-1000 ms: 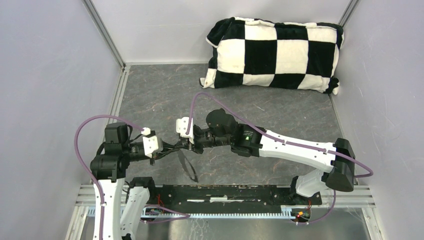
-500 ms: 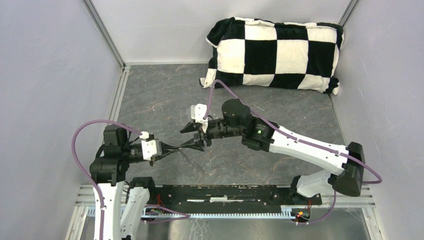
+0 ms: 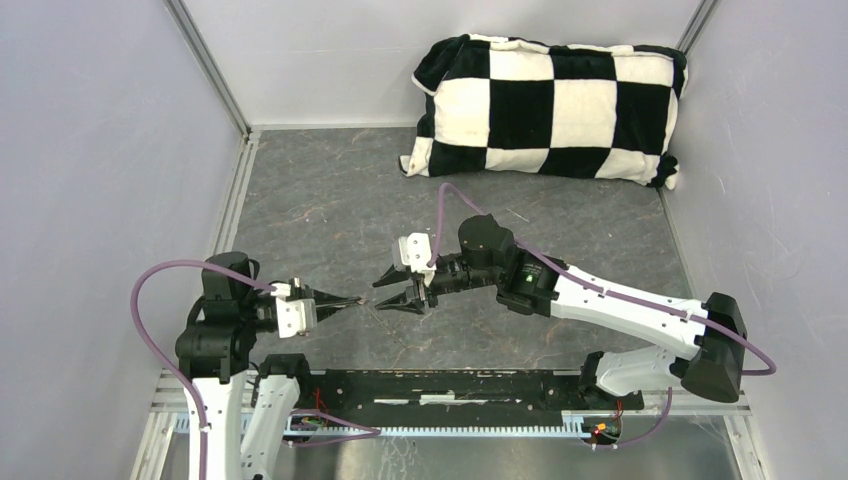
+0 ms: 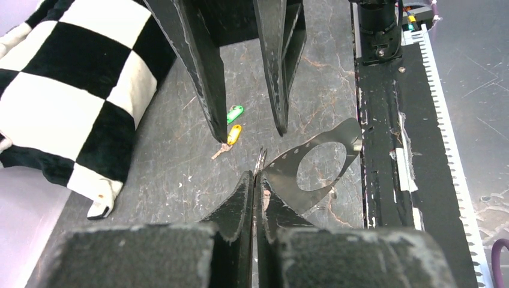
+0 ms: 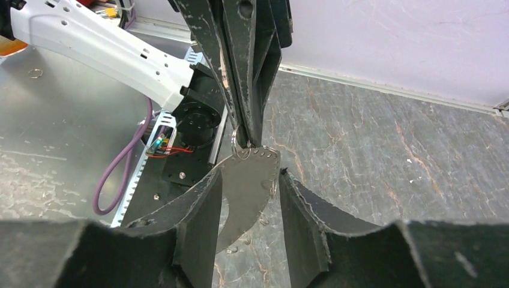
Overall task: Put the keys on the keyring
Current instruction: Adjust the keyring.
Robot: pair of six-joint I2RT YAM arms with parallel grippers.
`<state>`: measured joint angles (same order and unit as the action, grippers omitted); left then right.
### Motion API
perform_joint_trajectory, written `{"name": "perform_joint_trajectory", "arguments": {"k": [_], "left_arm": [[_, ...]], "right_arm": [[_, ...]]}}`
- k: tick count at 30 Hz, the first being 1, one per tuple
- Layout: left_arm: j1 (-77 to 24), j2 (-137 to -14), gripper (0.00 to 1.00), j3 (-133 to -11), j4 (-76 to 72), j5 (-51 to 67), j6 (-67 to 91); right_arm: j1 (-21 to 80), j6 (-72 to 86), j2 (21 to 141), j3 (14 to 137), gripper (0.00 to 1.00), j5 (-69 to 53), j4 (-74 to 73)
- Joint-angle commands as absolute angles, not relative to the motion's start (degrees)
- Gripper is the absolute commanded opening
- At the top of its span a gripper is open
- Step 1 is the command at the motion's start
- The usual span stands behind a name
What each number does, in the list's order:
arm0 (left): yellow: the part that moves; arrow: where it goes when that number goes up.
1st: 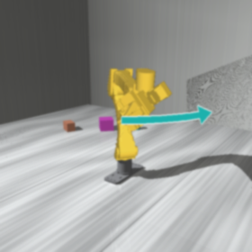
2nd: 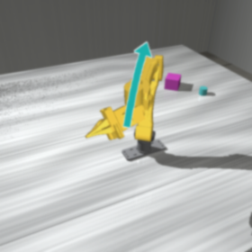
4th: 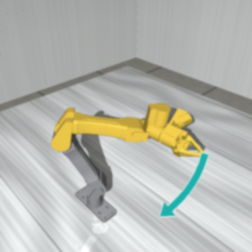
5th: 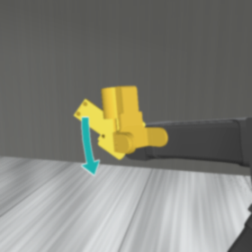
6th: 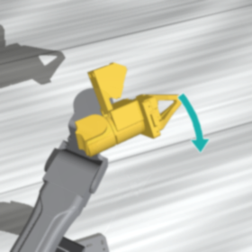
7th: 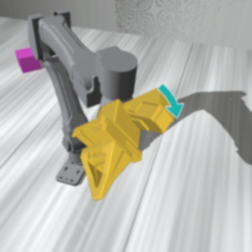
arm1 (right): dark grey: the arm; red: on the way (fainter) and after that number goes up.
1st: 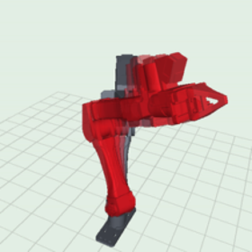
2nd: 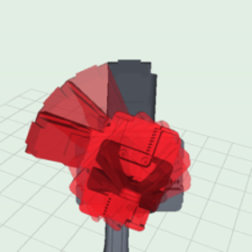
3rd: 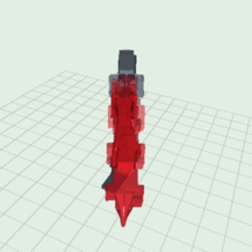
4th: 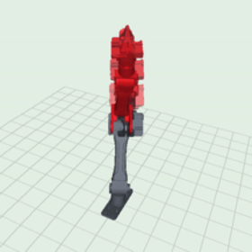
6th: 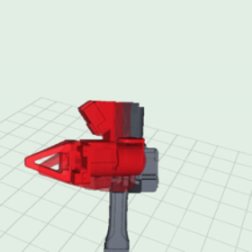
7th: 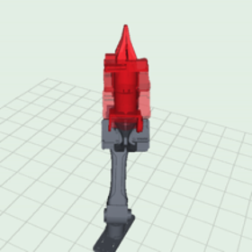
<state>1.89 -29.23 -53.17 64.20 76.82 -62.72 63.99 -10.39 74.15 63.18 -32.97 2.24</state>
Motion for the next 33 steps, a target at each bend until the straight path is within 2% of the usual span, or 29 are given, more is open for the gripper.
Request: {"name": "perform_joint_trajectory", "arguments": {"k": [1,10,15,29,33], "left_arm": [[2.0,-30.7,0.02,-56.3,62.9,81.6,-61.9],[2.0,-31.3,0.02,-56.5,62.8,81.7,-60.1],[2.0,-31.5,0.02,-56.5,62.8,82.0,-59.4],[2.0,-33.1,0.02,-57.1,62.8,83.2,-56.4],[2.0,-32.9,0.02,-56.5,59.0,83.1,-52.4]], "right_arm": [[63.9,-9.6,72.5,61.6,0.45,-33.3,9.7],[64.1,-6.0,72.7,59.6,0.39,-31.7,17.1],[64.5,-5.8,73.3,59.7,0.36,-32.5,16.3],[65.0,-6.5,75.7,61.8,0.37,-33.9,13.3],[65.1,-7.0,76.0,62.1,0.42,-34.7,12.0]]}}
